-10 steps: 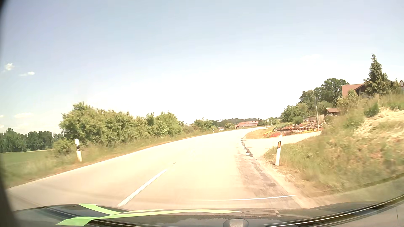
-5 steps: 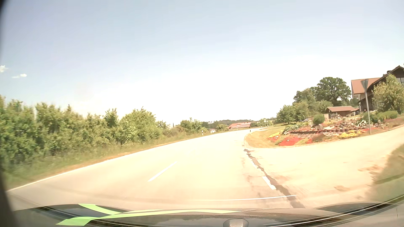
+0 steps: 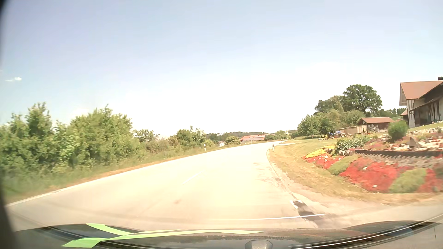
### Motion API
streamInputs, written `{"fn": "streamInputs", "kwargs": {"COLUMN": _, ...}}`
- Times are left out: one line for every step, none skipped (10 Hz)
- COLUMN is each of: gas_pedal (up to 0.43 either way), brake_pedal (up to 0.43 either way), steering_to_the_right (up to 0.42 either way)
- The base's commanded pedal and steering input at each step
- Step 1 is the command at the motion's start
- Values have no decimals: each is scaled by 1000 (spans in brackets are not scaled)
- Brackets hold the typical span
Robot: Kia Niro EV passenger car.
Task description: Follow the waypoints while adhering to traffic rules and regulations
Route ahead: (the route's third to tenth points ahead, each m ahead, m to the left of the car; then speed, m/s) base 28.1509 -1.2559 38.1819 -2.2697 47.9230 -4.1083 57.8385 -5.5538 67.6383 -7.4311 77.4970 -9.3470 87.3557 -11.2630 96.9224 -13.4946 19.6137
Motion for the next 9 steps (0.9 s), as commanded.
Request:
{"fn": "streamInputs", "kwargs": {"gas_pedal": 240, "brake_pedal": 0, "steering_to_the_right": 15}}
{"fn": "streamInputs", "kwargs": {"gas_pedal": 240, "brake_pedal": 0, "steering_to_the_right": 15}}
{"fn": "streamInputs", "kwargs": {"gas_pedal": 240, "brake_pedal": 0, "steering_to_the_right": 15}}
{"fn": "streamInputs", "kwargs": {"gas_pedal": 240, "brake_pedal": 0, "steering_to_the_right": 15}}
{"fn": "streamInputs", "kwargs": {"gas_pedal": 240, "brake_pedal": 0, "steering_to_the_right": 16}}
{"fn": "streamInputs", "kwargs": {"gas_pedal": 240, "brake_pedal": 0, "steering_to_the_right": 16}}
{"fn": "streamInputs", "kwargs": {"gas_pedal": 240, "brake_pedal": 0, "steering_to_the_right": 16}}
{"fn": "streamInputs", "kwargs": {"gas_pedal": 248, "brake_pedal": 0, "steering_to_the_right": 16}}
{"fn": "streamInputs", "kwargs": {"gas_pedal": 260, "brake_pedal": 0, "steering_to_the_right": 16}}
